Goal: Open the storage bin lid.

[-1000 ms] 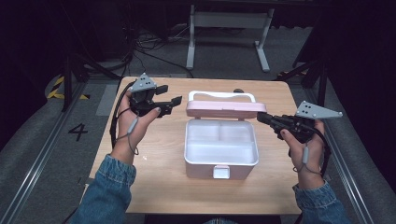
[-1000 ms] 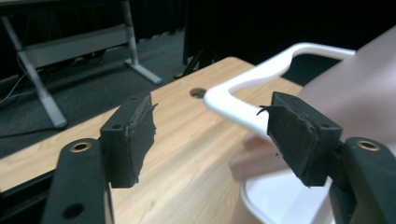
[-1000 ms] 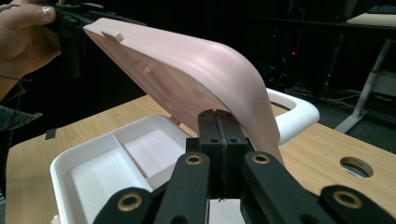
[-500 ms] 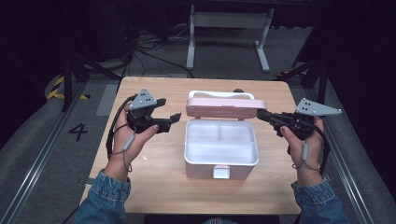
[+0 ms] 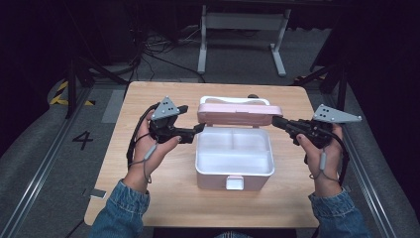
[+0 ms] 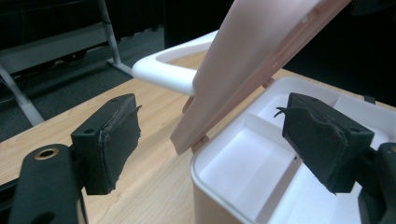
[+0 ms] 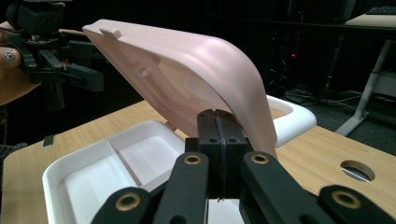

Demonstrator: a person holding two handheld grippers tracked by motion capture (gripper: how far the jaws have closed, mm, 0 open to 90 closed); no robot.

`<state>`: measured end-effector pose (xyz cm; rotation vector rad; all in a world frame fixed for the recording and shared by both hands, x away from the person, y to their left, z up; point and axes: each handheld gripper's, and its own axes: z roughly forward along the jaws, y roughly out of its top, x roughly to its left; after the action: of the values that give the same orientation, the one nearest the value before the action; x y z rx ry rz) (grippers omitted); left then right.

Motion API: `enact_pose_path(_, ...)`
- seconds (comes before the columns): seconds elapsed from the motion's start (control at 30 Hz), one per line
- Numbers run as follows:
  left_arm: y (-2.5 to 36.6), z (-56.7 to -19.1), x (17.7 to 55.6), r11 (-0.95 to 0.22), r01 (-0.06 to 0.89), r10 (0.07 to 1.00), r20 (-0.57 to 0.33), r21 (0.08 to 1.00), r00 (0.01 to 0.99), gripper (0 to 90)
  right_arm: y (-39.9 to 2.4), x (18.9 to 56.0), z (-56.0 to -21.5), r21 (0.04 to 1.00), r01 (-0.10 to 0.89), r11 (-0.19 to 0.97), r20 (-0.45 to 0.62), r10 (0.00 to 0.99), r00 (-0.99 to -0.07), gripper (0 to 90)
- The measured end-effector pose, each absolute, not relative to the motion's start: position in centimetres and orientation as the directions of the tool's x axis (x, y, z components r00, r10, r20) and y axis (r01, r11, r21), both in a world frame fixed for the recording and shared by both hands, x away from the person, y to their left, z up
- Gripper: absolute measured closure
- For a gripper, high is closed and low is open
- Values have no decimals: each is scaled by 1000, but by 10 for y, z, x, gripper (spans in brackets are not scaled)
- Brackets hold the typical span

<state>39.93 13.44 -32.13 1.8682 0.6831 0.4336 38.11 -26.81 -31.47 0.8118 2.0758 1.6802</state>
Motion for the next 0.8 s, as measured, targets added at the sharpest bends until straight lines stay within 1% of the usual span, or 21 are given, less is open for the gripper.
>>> enact_pose_path(0.1,128,-319,403,-277,254,640,-19,927,768,199,-268,381,-315,968,212,134,83,626,-776,900)
enact_pose_path(0.23,119,-316,406,-295,258,625,-18,920,780,244,-268,382,-315,967,213,139,81,627,-775,900)
enact_pose_path(0.33,116,-313,408,-290,237,620,-6,927,785,294,-268,382,-316,966,216,140,82,628,-774,900)
enact_pose_path(0.43,114,-310,409,-260,201,628,7,944,778,329,-269,382,-316,966,218,139,84,627,-774,900)
enact_pose_path(0.7,109,-304,415,-257,144,644,58,956,763,333,-270,388,-321,966,216,140,81,633,-770,900)
enact_pose_path(0.77,109,-303,416,-247,140,640,53,959,766,361,-270,389,-321,967,213,143,75,635,-769,900)
enact_pose_path(0.8,109,-303,417,-248,138,636,53,959,770,394,-270,389,-322,966,212,145,74,635,-769,900)
